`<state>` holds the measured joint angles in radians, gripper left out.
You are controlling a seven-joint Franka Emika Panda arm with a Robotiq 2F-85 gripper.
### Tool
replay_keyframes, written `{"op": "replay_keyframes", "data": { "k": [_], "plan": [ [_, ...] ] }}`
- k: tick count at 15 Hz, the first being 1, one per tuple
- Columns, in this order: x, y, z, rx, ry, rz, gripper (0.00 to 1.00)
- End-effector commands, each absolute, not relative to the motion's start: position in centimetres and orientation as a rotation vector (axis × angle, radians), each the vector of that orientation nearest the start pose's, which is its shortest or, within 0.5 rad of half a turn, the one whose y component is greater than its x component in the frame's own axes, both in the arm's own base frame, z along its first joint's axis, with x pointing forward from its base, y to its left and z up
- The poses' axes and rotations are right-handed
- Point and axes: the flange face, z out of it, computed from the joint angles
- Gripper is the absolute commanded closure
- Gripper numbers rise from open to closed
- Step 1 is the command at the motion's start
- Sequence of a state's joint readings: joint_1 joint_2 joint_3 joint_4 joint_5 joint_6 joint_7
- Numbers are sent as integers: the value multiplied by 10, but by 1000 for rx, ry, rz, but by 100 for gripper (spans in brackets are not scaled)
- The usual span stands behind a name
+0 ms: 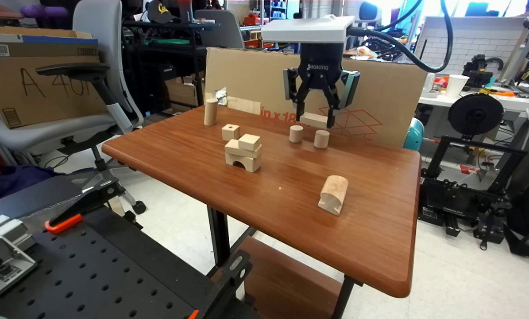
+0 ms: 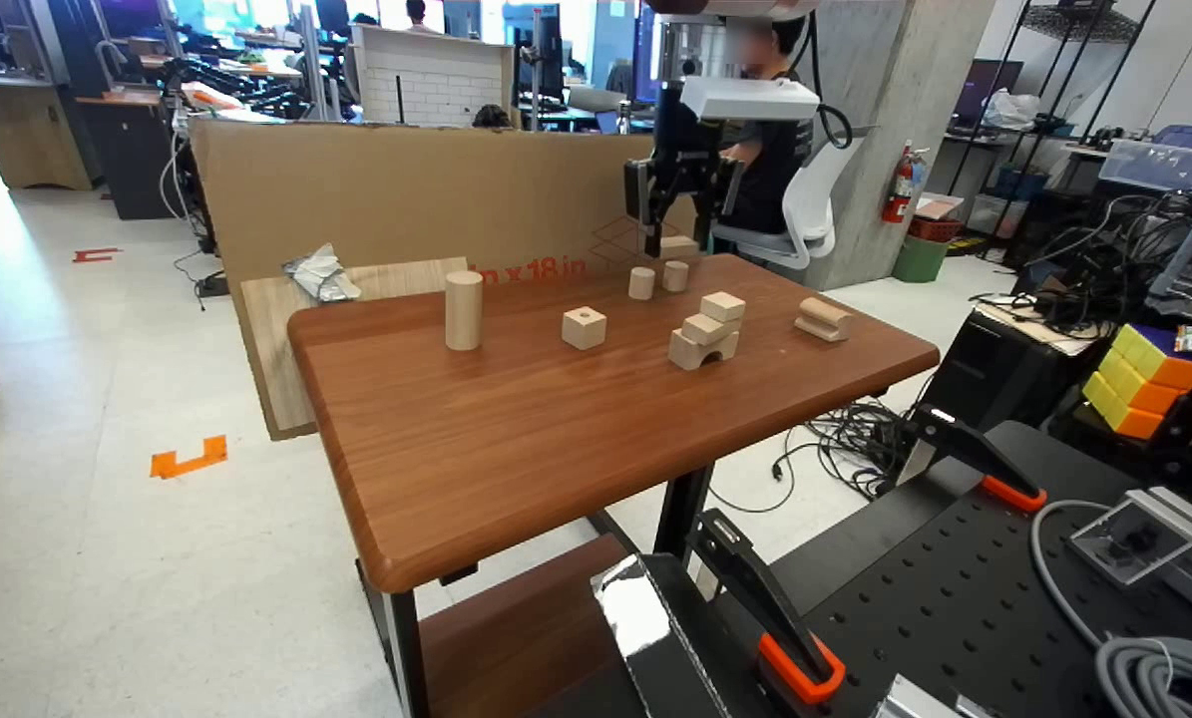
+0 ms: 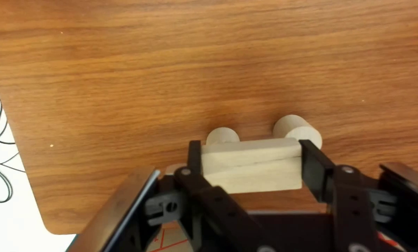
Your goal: Pick up the wooden cuboid from the table and put it on two cylindrical wooden blocks.
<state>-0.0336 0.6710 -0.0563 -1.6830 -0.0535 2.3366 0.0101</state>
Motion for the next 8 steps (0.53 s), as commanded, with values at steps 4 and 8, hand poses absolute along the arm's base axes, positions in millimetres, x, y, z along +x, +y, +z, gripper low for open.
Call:
{"op": "replay_keyframes", "data": {
  "k": [4,8],
  "plan": [
    [681,-56,201,-3211,95,47,56],
    [681,-55,198,-3206,96,56,56]
  ]
}}
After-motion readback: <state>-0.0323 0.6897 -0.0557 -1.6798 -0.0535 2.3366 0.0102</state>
